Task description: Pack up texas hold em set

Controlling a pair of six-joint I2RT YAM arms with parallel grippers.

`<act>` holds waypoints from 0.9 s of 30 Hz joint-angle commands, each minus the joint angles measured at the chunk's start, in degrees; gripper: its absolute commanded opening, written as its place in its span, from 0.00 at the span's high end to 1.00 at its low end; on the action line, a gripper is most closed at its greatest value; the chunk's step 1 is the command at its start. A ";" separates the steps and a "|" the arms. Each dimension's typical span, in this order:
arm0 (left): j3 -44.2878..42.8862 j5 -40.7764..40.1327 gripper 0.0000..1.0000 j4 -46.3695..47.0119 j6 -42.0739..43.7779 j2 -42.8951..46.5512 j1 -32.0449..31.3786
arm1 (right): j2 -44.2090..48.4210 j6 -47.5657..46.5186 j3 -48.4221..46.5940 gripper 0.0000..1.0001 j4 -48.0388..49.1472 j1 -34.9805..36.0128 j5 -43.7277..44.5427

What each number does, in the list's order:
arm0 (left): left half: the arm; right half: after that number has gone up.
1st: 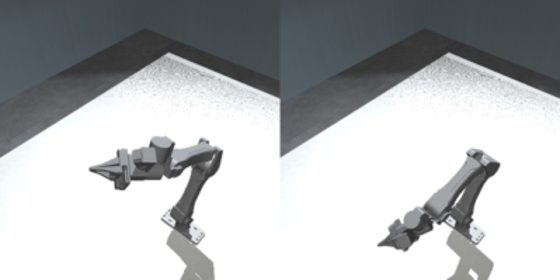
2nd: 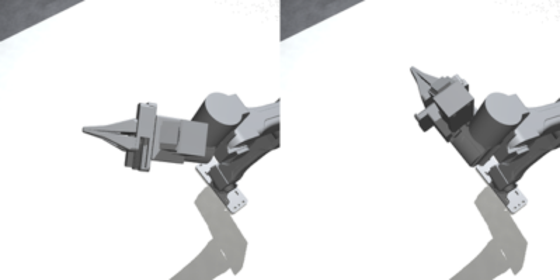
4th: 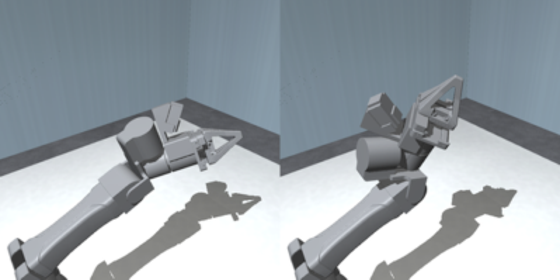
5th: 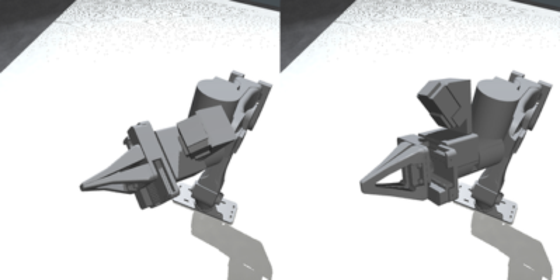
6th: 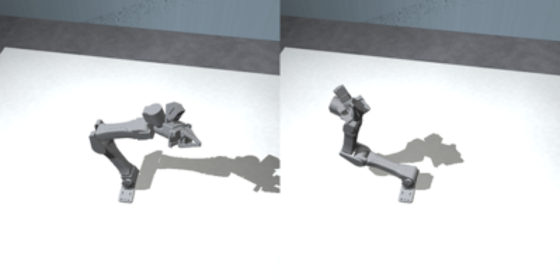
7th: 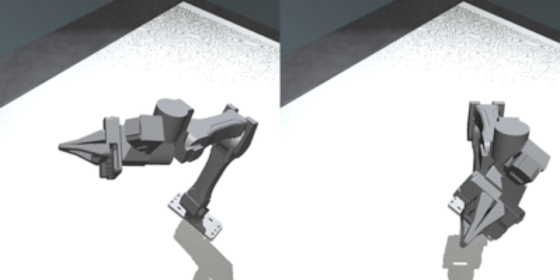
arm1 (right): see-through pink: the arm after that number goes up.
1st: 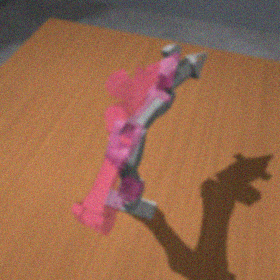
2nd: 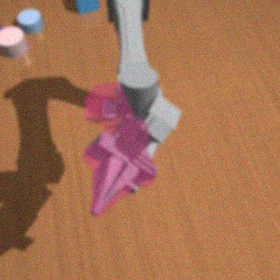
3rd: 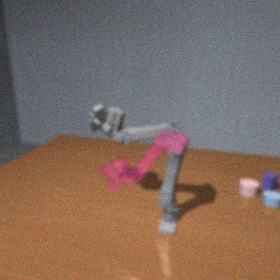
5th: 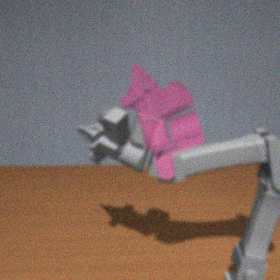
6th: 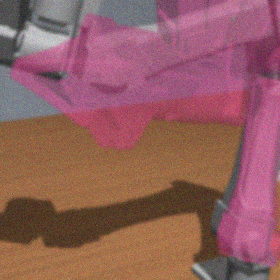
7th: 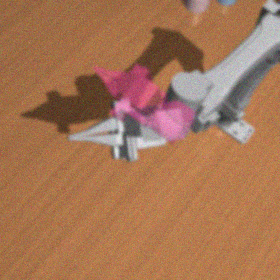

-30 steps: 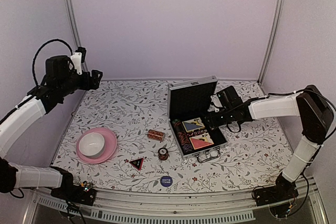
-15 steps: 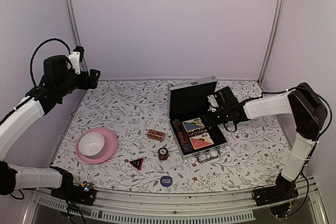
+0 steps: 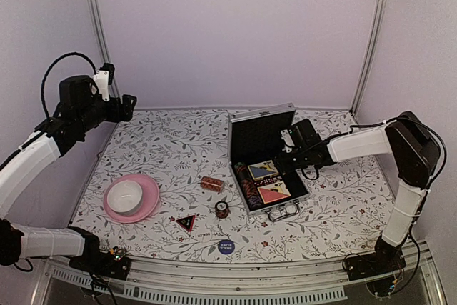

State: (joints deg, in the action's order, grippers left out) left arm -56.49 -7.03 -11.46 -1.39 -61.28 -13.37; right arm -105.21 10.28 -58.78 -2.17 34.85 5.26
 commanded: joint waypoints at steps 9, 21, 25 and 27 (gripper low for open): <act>0.67 -0.88 0.03 0.38 1.19 0.37 0.72 | 4.06 -0.56 -0.58 0.43 3.32 -0.22 0.21; 0.77 -1.00 0.03 0.37 1.29 0.37 0.77 | 16.86 3.80 10.41 0.34 -0.30 -0.31 1.11; 0.76 -1.14 0.03 0.38 1.38 0.37 0.74 | 17.66 7.14 13.47 0.34 -0.29 -0.31 0.81; 0.79 -1.07 0.03 0.37 1.35 0.45 0.77 | 17.86 8.30 14.41 0.34 -0.02 -0.31 0.65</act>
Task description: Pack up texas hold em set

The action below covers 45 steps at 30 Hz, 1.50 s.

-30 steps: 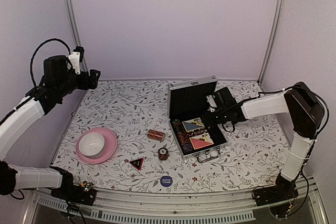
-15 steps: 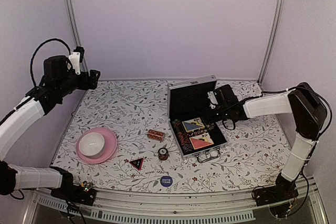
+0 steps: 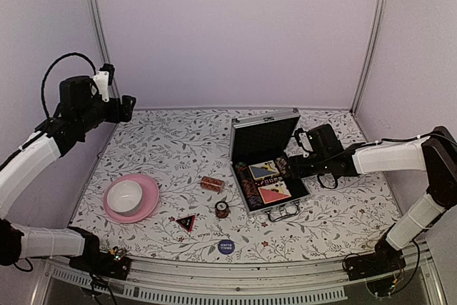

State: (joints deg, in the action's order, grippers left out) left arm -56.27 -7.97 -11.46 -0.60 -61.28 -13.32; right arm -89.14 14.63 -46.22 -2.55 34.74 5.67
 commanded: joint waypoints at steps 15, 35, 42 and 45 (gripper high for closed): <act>0.63 -0.14 0.03 0.38 0.60 0.74 0.67 | -0.02 5.55 0.74 0.34 0.88 -0.64 1.59; 0.61 0.61 0.03 0.24 0.49 0.45 0.74 | -7.63 0.24 -12.50 0.33 1.40 -1.79 2.46; 0.63 0.87 0.03 0.32 0.48 0.46 0.72 | -5.22 1.95 -8.99 0.33 1.62 -1.78 1.40; 0.64 0.90 0.03 0.32 0.41 0.41 0.69 | -3.88 2.90 -6.97 0.33 1.98 -1.78 1.01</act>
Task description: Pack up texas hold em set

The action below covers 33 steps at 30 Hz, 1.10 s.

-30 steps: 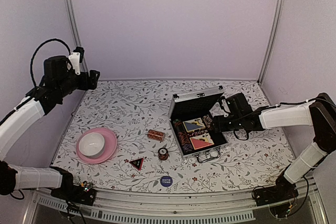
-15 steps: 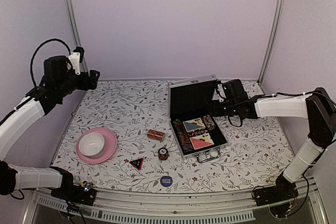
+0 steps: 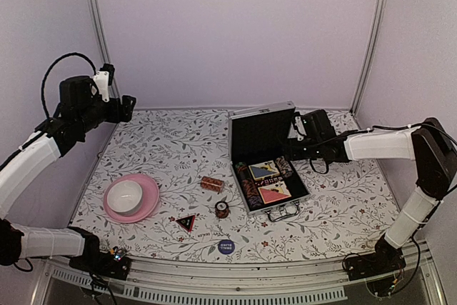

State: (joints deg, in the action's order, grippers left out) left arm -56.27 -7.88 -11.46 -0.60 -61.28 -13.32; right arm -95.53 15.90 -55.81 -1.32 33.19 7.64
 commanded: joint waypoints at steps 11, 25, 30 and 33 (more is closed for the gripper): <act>0.63 0.79 0.03 0.25 0.46 0.19 0.67 | 4.68 3.68 6.52 0.32 1.14 -0.23 -0.83; 0.64 0.68 0.03 0.28 0.38 0.29 0.72 | 12.33 6.04 14.89 0.30 -2.68 -0.23 -0.18; 0.63 0.69 0.03 0.18 0.50 0.28 0.68 | 11.16 7.10 15.31 0.29 -2.43 -0.09 -1.98; 0.67 0.45 0.03 0.14 0.51 0.37 0.70 | 9.88 7.62 15.25 0.29 -1.31 -0.10 -2.01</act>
State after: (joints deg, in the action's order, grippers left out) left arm -56.25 -7.75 -11.49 -0.60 -61.28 -13.32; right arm -84.40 22.17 -40.95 -3.55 33.19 6.48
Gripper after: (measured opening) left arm 0.970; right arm 0.711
